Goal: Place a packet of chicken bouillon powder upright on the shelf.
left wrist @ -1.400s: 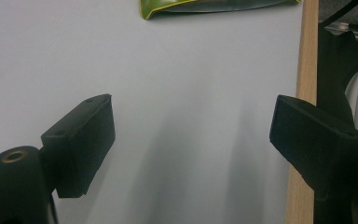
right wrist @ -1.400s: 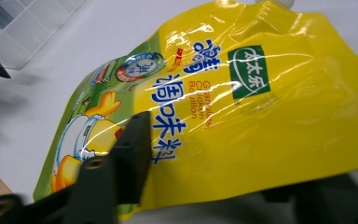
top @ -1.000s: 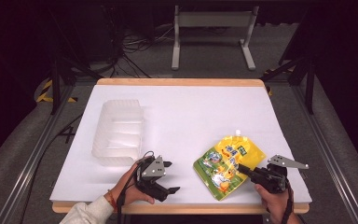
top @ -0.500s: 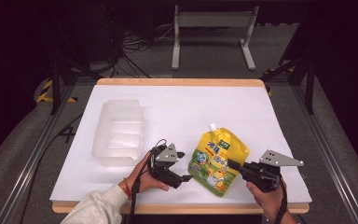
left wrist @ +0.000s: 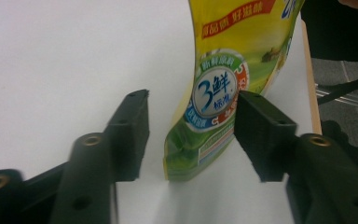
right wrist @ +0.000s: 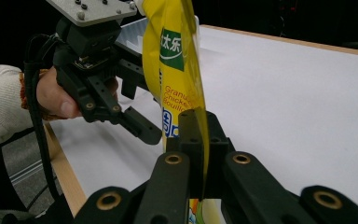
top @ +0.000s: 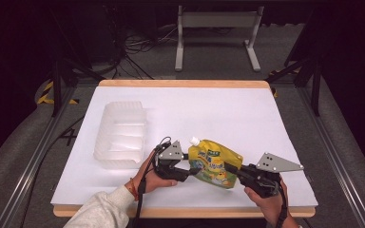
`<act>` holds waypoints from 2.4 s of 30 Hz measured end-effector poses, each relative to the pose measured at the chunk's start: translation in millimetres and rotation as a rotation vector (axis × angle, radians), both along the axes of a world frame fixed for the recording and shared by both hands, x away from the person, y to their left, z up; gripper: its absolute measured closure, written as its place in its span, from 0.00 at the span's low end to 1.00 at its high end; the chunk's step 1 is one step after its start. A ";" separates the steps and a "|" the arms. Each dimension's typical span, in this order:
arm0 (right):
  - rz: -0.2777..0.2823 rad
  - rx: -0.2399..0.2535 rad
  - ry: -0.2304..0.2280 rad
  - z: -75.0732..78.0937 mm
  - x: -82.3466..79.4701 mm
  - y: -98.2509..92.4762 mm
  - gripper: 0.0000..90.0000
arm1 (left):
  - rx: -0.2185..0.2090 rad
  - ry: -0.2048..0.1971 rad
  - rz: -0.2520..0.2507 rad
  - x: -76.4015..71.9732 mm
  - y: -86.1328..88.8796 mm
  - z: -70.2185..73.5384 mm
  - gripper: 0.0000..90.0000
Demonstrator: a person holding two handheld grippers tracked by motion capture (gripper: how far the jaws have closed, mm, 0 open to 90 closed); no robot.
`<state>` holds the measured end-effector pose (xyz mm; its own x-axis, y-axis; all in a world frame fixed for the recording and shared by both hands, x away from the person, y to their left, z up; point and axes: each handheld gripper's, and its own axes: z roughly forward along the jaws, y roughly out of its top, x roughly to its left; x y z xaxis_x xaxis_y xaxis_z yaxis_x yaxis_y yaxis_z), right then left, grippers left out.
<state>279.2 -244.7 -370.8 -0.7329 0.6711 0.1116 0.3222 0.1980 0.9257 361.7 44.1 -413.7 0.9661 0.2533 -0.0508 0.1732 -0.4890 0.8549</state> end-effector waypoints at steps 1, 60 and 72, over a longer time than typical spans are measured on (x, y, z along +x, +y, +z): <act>0.002 -0.005 -0.005 0.7 -0.1 1.5 1.00 | -0.004 -0.011 0.005 -0.9 0.4 1.3 0.64; 0.142 -0.048 -0.147 51.3 80.7 114.4 1.00 | -0.072 -0.217 0.375 5.2 119.6 75.1 0.99; 0.160 -0.043 -0.172 59.3 98.7 155.2 1.00 | -0.092 -0.252 0.464 13.1 153.4 79.4 0.99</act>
